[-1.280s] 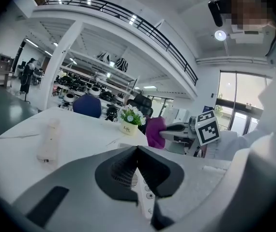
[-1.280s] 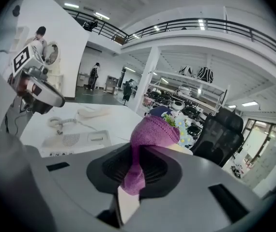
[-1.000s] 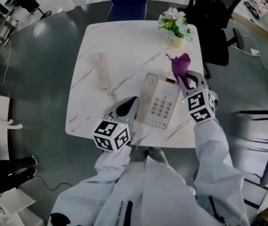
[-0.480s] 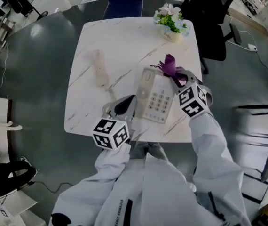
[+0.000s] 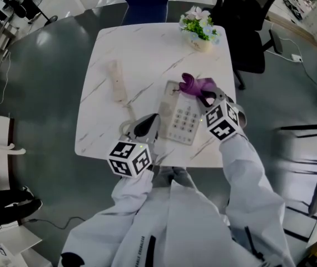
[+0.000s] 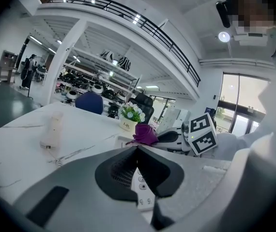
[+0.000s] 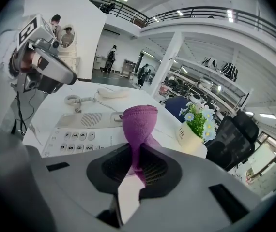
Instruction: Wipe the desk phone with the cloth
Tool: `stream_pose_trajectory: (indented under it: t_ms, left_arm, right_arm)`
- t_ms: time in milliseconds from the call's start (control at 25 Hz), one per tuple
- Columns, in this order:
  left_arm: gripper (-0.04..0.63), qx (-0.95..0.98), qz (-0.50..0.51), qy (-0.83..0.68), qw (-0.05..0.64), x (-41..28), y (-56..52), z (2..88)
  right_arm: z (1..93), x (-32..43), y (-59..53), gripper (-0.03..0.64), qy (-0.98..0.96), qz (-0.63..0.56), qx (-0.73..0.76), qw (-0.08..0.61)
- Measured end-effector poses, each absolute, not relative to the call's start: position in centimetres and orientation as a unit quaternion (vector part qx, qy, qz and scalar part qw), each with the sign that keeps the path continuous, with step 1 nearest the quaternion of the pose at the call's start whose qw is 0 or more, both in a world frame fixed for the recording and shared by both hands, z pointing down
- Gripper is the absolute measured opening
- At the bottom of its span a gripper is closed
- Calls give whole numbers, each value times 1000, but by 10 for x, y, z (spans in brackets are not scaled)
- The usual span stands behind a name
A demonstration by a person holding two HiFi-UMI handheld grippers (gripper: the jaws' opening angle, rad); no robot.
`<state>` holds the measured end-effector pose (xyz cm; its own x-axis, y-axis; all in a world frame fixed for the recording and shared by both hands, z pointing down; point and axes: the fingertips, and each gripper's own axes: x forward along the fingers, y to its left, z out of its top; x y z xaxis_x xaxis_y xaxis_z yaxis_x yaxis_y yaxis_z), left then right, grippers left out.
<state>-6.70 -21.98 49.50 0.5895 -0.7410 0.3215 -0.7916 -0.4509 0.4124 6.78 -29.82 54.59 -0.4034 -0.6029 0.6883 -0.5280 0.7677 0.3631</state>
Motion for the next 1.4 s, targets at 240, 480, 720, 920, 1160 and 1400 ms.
stream_pose_trajectory:
  t_ms: [240, 480, 720, 920, 1160, 1400]
  left_arm:
    - [-2, 847, 46, -459, 264, -66, -212, 493]
    - [-2, 842, 43, -471, 261, -65, -203, 492]
    - [-2, 842, 33, -474, 256, -60, -201, 488]
    - [-2, 843, 34, -469, 260, -61, -197, 489]
    - [-2, 849, 42, -455, 267, -63, -189, 492]
    - [-2, 854, 48, -442, 272, -68, -181, 494]
  right_arm:
    - [550, 66, -291, 34, -842, -33, 331, 425]
    - [553, 64, -281, 34, -848, -26, 319, 422]
    - [556, 63, -274, 34, -851, -22, 312, 422]
    - [558, 60, -261, 34, -851, -12, 307, 425]
    - [562, 53, -244, 34, -853, 7, 307, 423]
    - [564, 50, -234, 34, -848, 19, 313, 427]
